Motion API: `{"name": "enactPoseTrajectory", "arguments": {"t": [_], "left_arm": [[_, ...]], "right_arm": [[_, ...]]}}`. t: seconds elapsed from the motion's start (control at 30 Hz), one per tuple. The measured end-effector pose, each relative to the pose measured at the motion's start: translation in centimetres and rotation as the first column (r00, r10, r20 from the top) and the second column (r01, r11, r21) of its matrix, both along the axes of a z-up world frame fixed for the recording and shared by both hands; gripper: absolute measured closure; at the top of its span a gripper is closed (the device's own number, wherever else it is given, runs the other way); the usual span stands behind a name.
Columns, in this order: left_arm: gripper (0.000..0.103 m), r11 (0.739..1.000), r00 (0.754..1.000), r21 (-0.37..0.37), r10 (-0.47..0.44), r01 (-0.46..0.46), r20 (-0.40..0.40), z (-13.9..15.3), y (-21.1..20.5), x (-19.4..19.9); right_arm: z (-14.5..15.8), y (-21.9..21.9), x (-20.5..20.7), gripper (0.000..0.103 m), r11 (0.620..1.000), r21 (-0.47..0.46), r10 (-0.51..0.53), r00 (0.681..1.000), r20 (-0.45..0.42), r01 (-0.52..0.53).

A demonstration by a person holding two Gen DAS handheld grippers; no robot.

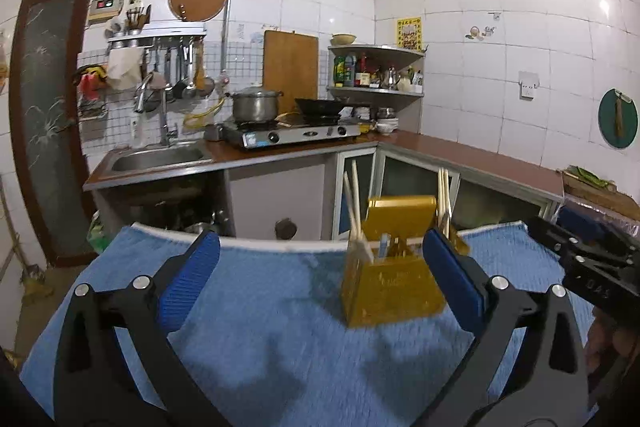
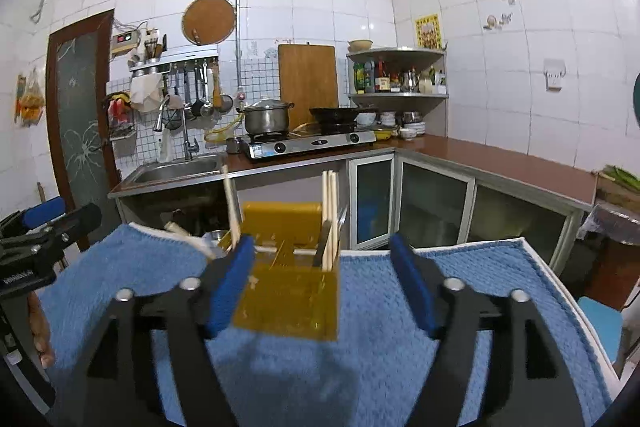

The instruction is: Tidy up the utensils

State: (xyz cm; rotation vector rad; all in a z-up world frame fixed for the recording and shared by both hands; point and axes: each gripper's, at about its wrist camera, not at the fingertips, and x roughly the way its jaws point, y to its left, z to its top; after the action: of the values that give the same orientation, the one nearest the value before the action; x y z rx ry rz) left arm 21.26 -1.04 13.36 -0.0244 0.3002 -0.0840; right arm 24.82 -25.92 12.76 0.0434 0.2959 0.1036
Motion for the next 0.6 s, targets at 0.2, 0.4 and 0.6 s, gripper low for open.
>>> {"name": "enactPoseTrajectory", "arguments": {"t": [0.2, 0.4, 0.6], "left_arm": [[0.005, 0.999, 0.999, 0.032, 0.037, -0.038, 0.015, -2.4, 0.6, -5.3], [0.005, 0.997, 0.999, 0.077, 0.031, -0.032, 0.018, -5.7, 0.5, -8.9], [0.005, 0.996, 0.999, 0.085, 0.031, -0.033, 0.016, -8.5, 0.4, -10.4]], "right_arm": [[-1.9, 1.9, -6.3, 0.007, 0.999, -0.034, 0.013, 1.0, 0.028, -0.012], [-5.2, 2.9, -10.3, 0.005, 0.999, -0.04, 0.005, 1.0, 0.014, -0.005], [-8.7, 3.0, -11.2, 0.004, 0.999, -0.045, -0.014, 1.0, -0.011, 0.013]]}}
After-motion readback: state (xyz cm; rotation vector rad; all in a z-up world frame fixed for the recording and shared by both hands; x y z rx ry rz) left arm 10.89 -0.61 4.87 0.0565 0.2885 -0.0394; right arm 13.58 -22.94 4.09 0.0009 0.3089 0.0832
